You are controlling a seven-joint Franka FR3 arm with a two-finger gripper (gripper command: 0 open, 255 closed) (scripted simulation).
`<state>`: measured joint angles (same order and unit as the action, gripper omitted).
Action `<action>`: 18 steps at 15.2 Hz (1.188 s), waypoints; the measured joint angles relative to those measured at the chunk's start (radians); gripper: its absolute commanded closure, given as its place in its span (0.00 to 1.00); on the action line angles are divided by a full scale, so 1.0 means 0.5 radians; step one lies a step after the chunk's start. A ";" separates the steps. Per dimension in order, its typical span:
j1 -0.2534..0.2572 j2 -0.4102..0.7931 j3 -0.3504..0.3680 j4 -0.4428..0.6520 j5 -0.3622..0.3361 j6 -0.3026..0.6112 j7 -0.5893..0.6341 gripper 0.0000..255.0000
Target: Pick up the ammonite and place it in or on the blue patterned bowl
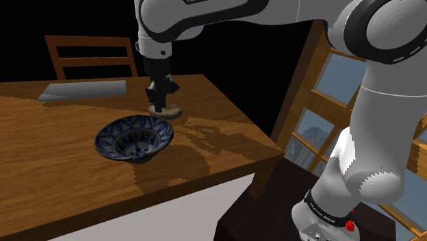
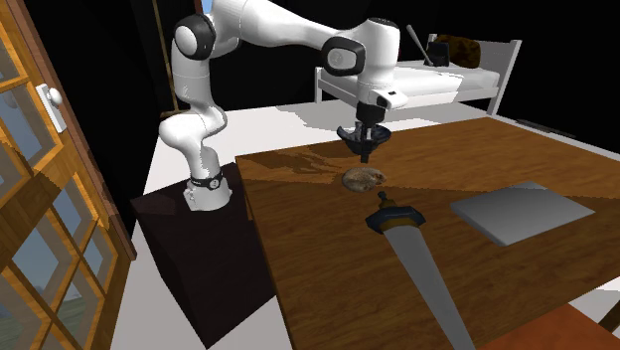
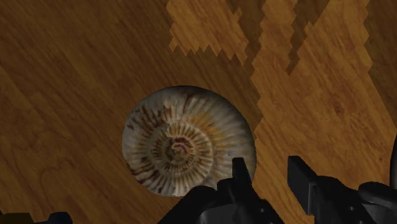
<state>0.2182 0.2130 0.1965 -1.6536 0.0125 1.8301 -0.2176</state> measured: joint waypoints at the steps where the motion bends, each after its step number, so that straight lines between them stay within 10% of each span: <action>1: 0.000 0.000 0.000 0.000 0.000 0.000 0.000 1.00; 7: 0.000 0.000 0.000 0.000 0.000 0.000 0.000 1.00; 8: 0.000 0.000 0.000 0.000 0.000 0.000 0.000 0.00; 14: 0.255 0.299 -0.074 0.373 -0.588 -0.059 0.567 0.00; 18: 0.314 0.368 -0.108 0.387 -0.728 -0.017 0.711 0.00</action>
<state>0.3751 0.3970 0.1426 -1.4602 -0.3513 1.8216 0.1381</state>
